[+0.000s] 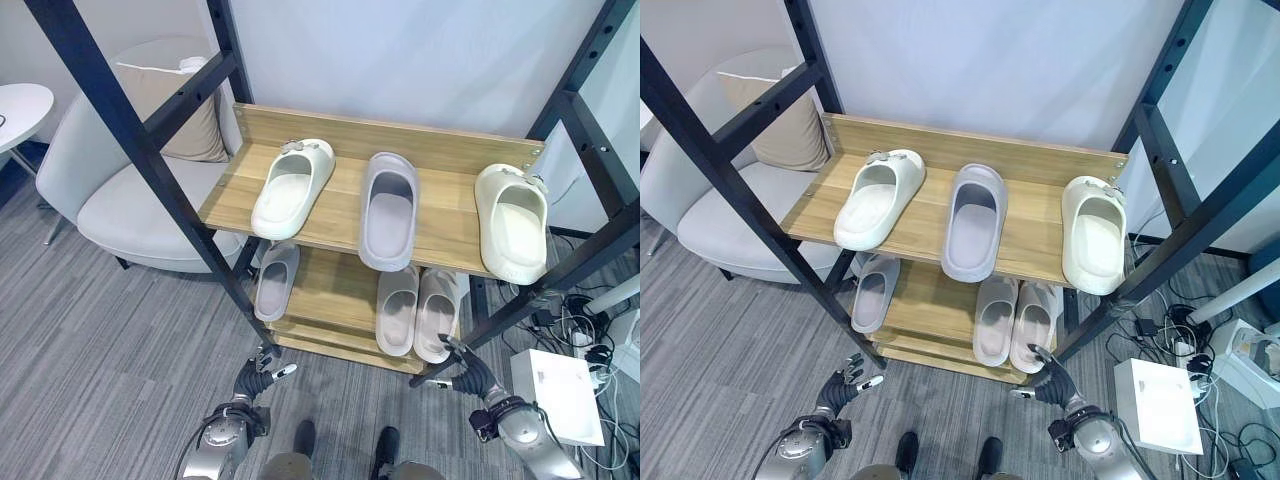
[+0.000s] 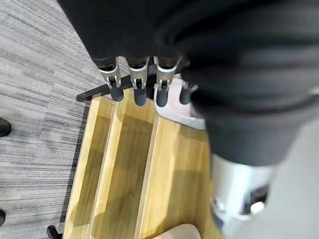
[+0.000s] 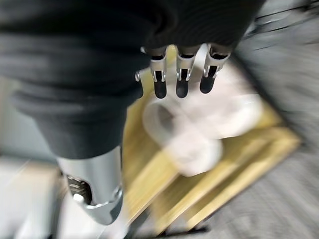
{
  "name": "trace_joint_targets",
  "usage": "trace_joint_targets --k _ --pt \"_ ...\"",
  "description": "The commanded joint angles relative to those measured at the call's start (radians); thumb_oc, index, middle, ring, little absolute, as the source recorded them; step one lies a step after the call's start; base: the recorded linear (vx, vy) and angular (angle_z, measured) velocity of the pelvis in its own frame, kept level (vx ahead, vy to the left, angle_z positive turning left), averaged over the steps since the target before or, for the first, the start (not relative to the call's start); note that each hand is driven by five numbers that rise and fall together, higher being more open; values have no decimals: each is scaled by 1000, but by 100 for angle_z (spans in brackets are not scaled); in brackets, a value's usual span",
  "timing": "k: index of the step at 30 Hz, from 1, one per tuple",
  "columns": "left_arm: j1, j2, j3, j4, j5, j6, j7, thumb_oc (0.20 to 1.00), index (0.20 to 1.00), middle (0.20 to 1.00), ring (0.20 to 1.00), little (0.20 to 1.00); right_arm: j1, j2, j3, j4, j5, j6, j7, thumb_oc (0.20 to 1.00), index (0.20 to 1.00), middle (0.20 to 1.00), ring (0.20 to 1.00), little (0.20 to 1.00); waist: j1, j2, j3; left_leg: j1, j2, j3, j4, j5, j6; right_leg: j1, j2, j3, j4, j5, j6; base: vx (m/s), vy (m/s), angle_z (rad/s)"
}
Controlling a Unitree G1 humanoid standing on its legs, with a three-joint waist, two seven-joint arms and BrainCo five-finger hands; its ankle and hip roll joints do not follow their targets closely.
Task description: Arrange the slippers neatly on the shoe rack.
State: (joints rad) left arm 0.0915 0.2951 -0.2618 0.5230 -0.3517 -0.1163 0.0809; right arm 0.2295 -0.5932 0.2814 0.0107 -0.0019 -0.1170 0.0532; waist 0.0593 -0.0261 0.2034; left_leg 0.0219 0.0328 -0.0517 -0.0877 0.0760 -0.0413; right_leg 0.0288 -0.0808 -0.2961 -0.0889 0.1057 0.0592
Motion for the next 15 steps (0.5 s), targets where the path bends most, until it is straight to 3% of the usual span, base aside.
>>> trace_joint_targets --k 1,5,8,15 --pt "-48 24 11 -1 65 -26 -28 1000 1000 1000 1000 1000 36 -90 -21 -133 11 -65 111 1000 1000 1000 1000 1000 -5 -57 -8 28 -7 33 0 -49 -20 82 -48 6 2 -92 79 10 32 -7" --pt "-48 17 17 14 78 -29 -27 1000 1000 1000 1000 1000 113 -171 -72 -324 99 -76 187 1000 1000 1000 1000 1000 -21 -64 -21 35 -5 46 0 -57 -21 79 -48 12 2 -89 83 2 31 -10" --pt "-53 6 8 35 78 -35 -18 1000 1000 1000 1000 1000 146 -292 -80 -502 298 -80 263 1000 1000 1000 1000 1000 -30 -69 -38 39 -1 55 0 -61 -22 77 -47 21 2 -88 85 -15 39 -15" --pt "-50 -2 -19 56 71 -40 -3 1000 1000 1000 1000 1000 6 -511 -61 -706 550 -104 248 1000 1000 1000 1000 1000 -33 -74 -70 39 3 62 0 -64 -25 71 -47 32 2 -82 85 -16 18 -6"
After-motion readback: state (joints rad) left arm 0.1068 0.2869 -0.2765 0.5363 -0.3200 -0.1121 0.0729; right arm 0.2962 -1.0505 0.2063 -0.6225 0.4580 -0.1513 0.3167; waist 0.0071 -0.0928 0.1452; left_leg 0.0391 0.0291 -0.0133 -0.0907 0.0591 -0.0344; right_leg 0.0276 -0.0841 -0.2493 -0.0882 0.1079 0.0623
